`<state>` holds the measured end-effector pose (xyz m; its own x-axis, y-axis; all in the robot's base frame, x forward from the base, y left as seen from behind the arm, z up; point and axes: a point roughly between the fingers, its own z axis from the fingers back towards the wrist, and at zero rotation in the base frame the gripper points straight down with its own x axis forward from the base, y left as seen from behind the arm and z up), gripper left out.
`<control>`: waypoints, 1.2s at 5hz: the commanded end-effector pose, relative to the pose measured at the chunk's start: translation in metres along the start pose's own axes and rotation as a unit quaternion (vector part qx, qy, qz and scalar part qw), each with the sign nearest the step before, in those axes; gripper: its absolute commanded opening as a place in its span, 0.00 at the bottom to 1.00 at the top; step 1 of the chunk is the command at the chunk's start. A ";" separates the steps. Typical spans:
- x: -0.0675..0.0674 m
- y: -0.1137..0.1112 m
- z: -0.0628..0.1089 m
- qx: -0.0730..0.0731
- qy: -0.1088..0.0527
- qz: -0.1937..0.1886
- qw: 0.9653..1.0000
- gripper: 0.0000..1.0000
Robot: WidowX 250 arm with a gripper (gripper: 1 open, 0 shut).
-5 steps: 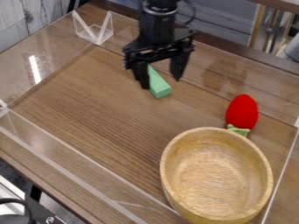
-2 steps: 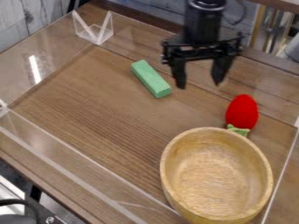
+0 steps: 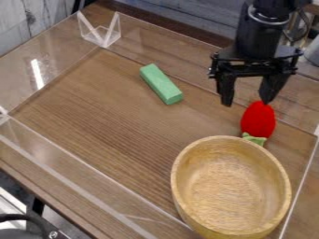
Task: Move the red fruit to the right
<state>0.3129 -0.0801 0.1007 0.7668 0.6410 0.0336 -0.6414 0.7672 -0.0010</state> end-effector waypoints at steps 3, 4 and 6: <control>0.008 -0.036 -0.010 -0.003 -0.016 -0.039 0.999 1.00; 0.022 -0.042 -0.020 0.003 -0.014 -0.045 0.999 1.00; 0.033 -0.042 -0.044 0.025 -0.004 -0.063 0.998 1.00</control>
<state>0.3590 -0.0902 0.0406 0.8420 0.5395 -0.0021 -0.5371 0.8385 0.0915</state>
